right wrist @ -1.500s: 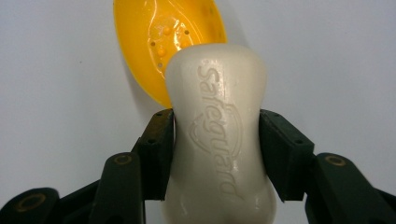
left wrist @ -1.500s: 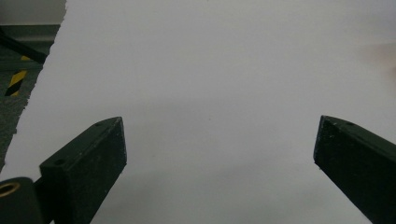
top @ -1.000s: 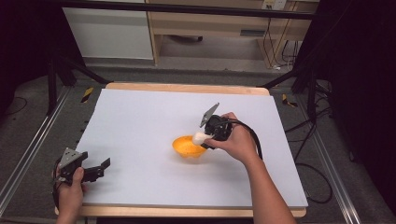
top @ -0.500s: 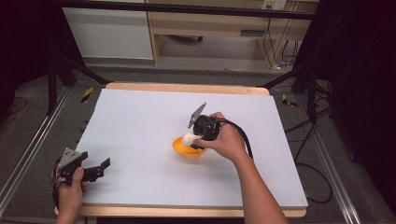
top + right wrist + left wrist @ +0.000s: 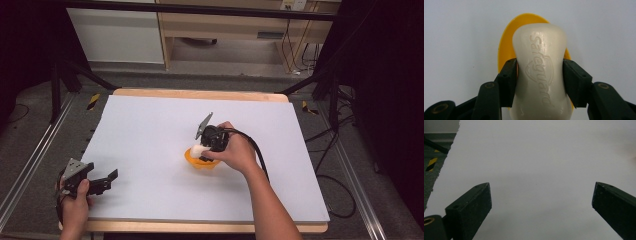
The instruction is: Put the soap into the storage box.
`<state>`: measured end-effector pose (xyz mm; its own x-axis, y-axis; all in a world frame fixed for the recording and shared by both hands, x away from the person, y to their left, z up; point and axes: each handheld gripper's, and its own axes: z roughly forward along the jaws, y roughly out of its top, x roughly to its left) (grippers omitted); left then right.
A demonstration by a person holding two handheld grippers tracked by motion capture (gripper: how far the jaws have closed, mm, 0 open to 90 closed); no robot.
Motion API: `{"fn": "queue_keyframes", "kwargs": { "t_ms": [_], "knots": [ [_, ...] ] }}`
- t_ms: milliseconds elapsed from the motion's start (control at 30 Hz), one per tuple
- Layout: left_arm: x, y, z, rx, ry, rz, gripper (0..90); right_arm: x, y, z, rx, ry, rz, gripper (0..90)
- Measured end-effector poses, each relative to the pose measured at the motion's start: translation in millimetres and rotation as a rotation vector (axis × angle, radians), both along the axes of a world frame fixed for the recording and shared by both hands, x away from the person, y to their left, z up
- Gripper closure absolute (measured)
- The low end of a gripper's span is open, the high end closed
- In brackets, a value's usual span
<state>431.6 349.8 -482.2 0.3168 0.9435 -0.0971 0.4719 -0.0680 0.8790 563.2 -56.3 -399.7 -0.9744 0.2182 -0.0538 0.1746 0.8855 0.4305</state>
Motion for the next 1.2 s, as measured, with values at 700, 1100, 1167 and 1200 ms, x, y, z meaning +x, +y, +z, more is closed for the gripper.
{"fn": "queue_keyframes", "kwargs": {
  "t_ms": [700, 1100, 1167, 1200],
  "knots": [
    [0.3, -0.7, -0.1, 0.004, 0.004, -0.003, 2.0, 1.1, -16.0, 4.2, 0.079, 0.018, -0.077, 36.9],
    [0.3, -0.9, 0.0, 0.011, 0.004, -0.003, 2.0, -7.6, -49.0, 6.5, 0.122, 0.002, -0.145, 34.9],
    [0.4, -0.9, 0.0, 0.011, 0.004, -0.003, 2.0, -10.1, -58.2, 5.0, 0.130, -0.003, -0.163, 33.9],
    [0.4, -0.9, 0.0, 0.011, 0.004, -0.003, 2.0, -10.1, -58.2, 5.0, 0.130, -0.003, -0.163, 33.9]
  ]
}}
